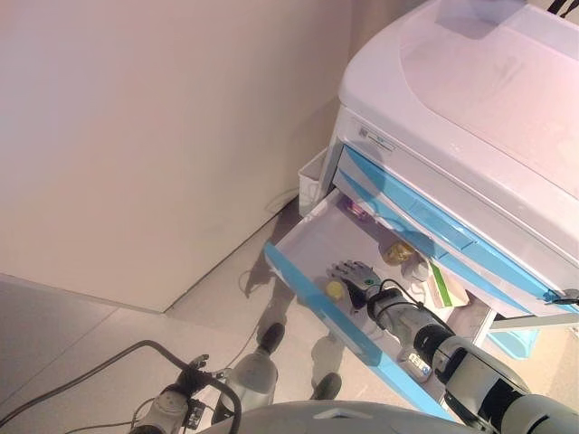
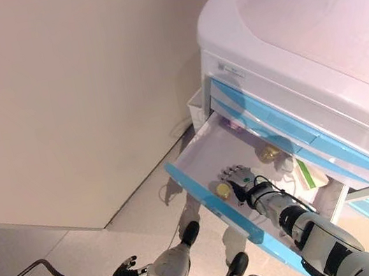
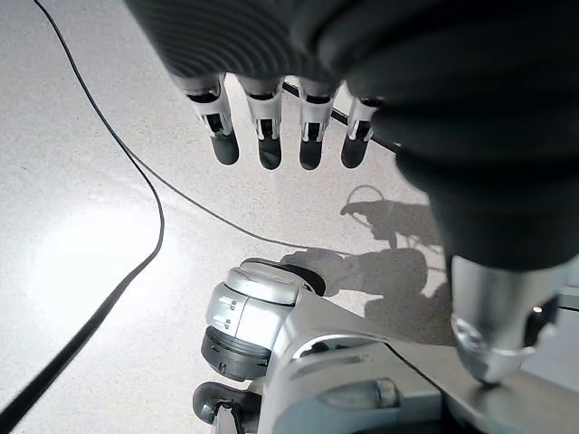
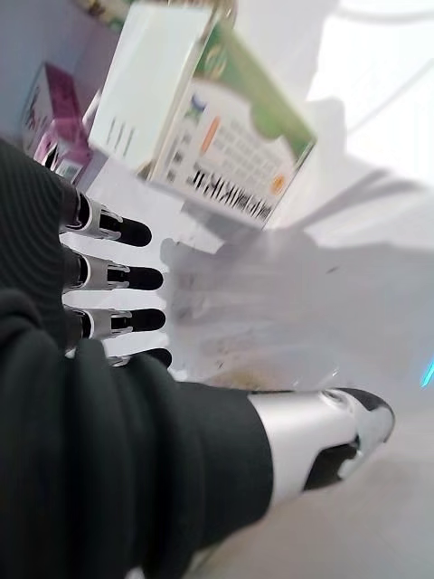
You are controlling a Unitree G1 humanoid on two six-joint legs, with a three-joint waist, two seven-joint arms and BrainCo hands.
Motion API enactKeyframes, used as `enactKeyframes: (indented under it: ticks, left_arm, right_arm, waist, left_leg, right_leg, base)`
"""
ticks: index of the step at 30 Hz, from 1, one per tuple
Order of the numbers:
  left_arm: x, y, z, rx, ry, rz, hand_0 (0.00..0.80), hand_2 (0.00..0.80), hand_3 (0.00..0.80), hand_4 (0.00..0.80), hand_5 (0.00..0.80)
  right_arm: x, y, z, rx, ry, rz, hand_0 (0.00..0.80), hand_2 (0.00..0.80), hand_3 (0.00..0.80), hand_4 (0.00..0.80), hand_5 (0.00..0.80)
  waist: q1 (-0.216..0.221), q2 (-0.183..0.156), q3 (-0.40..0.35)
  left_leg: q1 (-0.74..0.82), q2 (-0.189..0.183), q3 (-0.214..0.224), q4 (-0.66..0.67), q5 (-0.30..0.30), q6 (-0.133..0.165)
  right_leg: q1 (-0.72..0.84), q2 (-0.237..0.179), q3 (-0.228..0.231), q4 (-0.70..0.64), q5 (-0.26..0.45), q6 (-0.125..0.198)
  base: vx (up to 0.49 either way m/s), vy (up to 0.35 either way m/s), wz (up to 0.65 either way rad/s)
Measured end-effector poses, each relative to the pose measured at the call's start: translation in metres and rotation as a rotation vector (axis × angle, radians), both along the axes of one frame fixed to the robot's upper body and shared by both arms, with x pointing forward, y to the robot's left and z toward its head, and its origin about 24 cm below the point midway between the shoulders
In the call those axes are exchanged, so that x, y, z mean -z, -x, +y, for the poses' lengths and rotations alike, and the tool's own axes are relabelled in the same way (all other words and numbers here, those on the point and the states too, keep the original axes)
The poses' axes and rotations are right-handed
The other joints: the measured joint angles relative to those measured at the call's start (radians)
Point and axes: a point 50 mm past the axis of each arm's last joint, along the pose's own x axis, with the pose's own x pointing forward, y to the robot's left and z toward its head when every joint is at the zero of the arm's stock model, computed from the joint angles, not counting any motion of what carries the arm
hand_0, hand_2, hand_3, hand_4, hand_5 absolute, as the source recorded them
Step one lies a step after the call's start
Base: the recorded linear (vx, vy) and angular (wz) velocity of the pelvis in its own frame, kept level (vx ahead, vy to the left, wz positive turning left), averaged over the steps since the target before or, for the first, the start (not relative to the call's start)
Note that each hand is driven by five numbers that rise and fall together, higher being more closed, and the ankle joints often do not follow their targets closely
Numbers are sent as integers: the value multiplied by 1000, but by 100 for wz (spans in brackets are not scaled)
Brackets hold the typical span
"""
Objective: Open the drawer and pick up the medicine
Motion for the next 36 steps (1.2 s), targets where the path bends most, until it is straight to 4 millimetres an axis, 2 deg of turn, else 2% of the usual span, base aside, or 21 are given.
enactKeyframes:
  ticks: [13, 27, 28, 29, 30, 32, 36]
  left_arm:
    - [0, 0, 0, -1, 0, 0, 0, 0, 0, 0, 0]
    - [0, 0, 0, 0, 0, 0, 0, 0, 0, 0, 0]
    - [0, 0, 0, 0, 0, 0, 0, 0, 0, 0, 0]
    - [0, 0, 0, 0, 0, 0, 0, 0, 0, 0, 0]
    - [0, 0, 0, 0, 0, 0, 0, 0, 0, 0, 0]
    - [0, 0, 0, 0, 0, 0, 0, 0, 0, 0, 0]
    - [0, 0, 0, 0, 0, 0, 0, 0, 0, 0, 0]
  right_arm:
    - [-8, -2, 16, -76, -76, -31, 0, 0, 0, 0, 0]
    - [-6, -2, 13, -52, -41, -2, 0, 0, 0, 0, 0]
    - [-6, -2, 12, -47, -35, -1, 41, 41, 41, 41, 41]
    - [-6, -2, 12, -44, -32, 1, 317, 317, 317, 317, 317]
    - [-6, -2, 12, -43, -31, 1, 518, 518, 518, 518, 518]
    - [-6, -2, 11, -41, -29, 1, 800, 800, 800, 800, 800]
    - [-6, -3, 10, -36, -24, -3, 800, 800, 800, 800, 800]
  waist:
    - [-2, 0, 0]
    - [-2, 0, 0]
    - [-2, 0, 0]
    - [-2, 0, 0]
    - [-2, 0, 0]
    - [-2, 0, 0]
    - [-2, 0, 0]
  left_leg:
    - [-1, 0, 0, 0, 0, 0]
    - [-1, 0, 0, 0, 0, 0]
    - [-1, 0, 0, 0, 0, 0]
    - [-1, 0, 0, 0, 0, 0]
    - [-1, 0, 0, 0, 0, 0]
    - [-1, 0, 0, 0, 0, 0]
    - [0, 0, 0, 0, 0, 0]
  right_leg:
    - [-1, 0, 0, 0, 0, 0]
    - [-1, 0, 0, 0, 0, 0]
    - [-1, 0, 0, 0, 0, 0]
    - [-1, 0, 0, 0, 0, 0]
    - [-1, 0, 0, 0, 0, 0]
    - [-1, 0, 0, 0, 0, 0]
    - [-1, 0, 0, 0, 0, 0]
  base:
    - [0, 0, 0]
    - [0, 0, 0]
    - [0, 0, 0]
    - [0, 0, 0]
    - [0, 0, 0]
    - [0, 0, 0]
    - [0, 0, 0]
